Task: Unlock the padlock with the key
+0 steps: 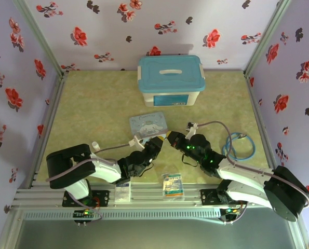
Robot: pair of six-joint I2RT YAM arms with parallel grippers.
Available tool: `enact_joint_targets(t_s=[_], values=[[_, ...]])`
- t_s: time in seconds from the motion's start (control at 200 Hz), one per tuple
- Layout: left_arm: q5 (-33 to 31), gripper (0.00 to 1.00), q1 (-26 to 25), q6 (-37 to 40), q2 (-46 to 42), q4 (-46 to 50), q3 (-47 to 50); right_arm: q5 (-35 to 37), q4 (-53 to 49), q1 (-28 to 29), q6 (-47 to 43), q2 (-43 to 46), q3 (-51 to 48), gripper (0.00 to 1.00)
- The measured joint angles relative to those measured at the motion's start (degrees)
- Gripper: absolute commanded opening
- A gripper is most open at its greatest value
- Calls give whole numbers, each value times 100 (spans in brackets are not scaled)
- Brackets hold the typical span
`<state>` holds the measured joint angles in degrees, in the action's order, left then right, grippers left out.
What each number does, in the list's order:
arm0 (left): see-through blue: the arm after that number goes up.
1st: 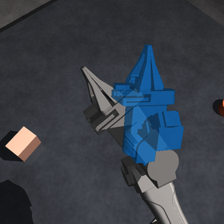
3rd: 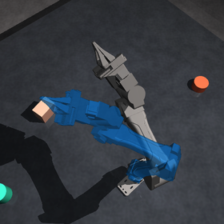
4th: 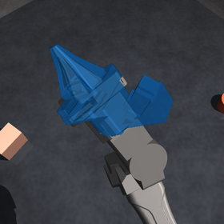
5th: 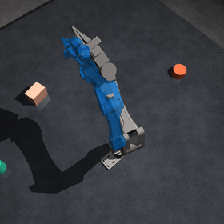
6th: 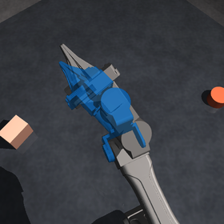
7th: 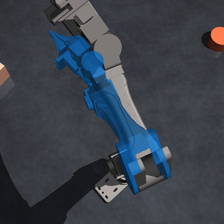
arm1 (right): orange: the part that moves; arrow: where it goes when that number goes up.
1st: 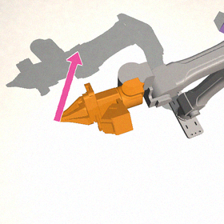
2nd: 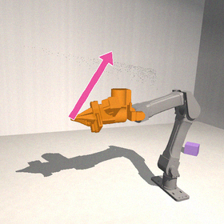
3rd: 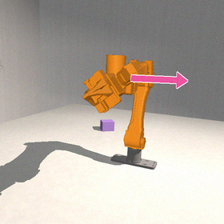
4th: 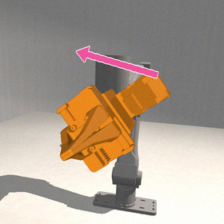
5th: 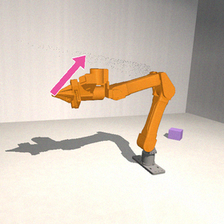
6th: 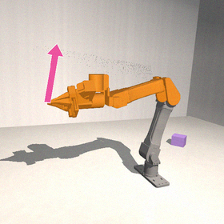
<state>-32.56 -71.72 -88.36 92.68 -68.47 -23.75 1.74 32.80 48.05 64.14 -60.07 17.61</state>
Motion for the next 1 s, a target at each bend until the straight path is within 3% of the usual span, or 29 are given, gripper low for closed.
enact_joint_targets(t_s=[0.055,0.155,0.4,0.495,0.665,0.85,1.0], values=[[0,21,0,0,31,-28,0,-2,24,4,0,-26,0,0],[-4,5,0,-2,81,-92,-2,-2,37,42,4,-127,0,0],[-17,0,52,42,85,-103,-2,26,138,55,61,-236,0,0],[114,0,122,61,79,-140,24,-120,116,2,-9,-219,2,43],[734,0,549,345,-393,562,42,-1351,-595,-800,-535,389,103,84],[1952,0,1145,931,-1325,1779,-175,-2645,-1038,-1539,-1091,1021,304,88],[3051,0,1397,1690,-1762,2798,-645,-3646,-249,-1620,-911,551,304,80]])
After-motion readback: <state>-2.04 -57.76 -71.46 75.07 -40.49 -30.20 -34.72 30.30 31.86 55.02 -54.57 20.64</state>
